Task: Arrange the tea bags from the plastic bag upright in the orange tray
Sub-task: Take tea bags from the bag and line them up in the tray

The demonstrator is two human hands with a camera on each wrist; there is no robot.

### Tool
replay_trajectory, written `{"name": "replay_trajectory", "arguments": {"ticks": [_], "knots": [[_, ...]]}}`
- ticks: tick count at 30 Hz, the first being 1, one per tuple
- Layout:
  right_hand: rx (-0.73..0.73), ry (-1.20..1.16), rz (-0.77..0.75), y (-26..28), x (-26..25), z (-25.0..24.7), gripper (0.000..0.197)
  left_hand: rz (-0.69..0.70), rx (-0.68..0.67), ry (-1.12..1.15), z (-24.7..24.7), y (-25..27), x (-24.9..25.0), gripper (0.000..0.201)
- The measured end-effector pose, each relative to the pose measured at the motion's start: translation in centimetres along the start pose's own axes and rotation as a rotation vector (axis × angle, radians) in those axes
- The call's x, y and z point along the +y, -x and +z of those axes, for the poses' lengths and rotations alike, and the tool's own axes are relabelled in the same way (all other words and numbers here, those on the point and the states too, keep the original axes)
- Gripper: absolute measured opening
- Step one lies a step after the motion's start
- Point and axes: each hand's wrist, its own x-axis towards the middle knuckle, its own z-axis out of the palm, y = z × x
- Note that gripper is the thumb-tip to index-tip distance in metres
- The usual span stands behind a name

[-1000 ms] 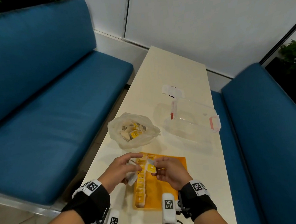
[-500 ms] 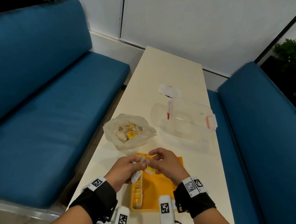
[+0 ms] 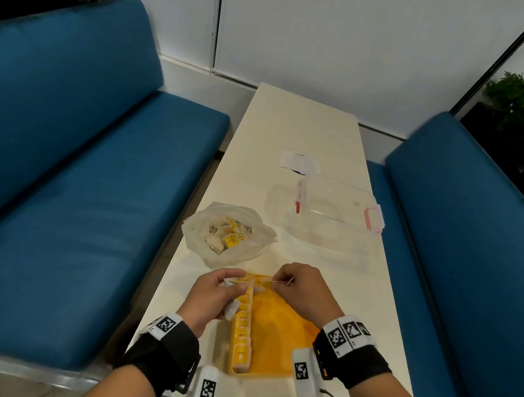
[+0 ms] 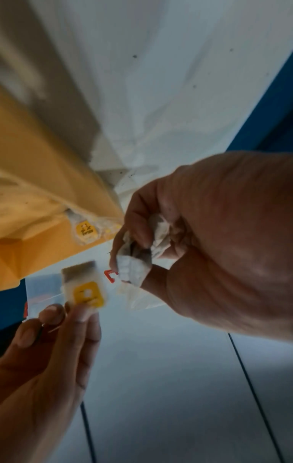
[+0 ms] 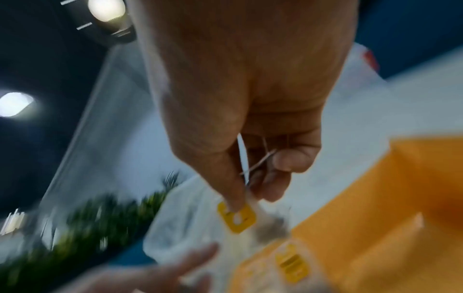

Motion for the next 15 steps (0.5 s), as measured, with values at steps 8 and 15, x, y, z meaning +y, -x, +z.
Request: {"name": "replay_trajectory", "arguments": {"ticks": [8, 15], "knots": [[-0.081, 0.023, -0.042, -0.1, 0.3, -0.2, 0.005, 0.251, -0.141, -0.507, 0.4, -0.3, 1.0, 0.023], [-0.053, -0.374, 0.081, 0.5, 1.2, 1.1, 0.008, 0.286, -0.078, -0.515, 1.1, -0.9, 0.6, 0.009]]}}
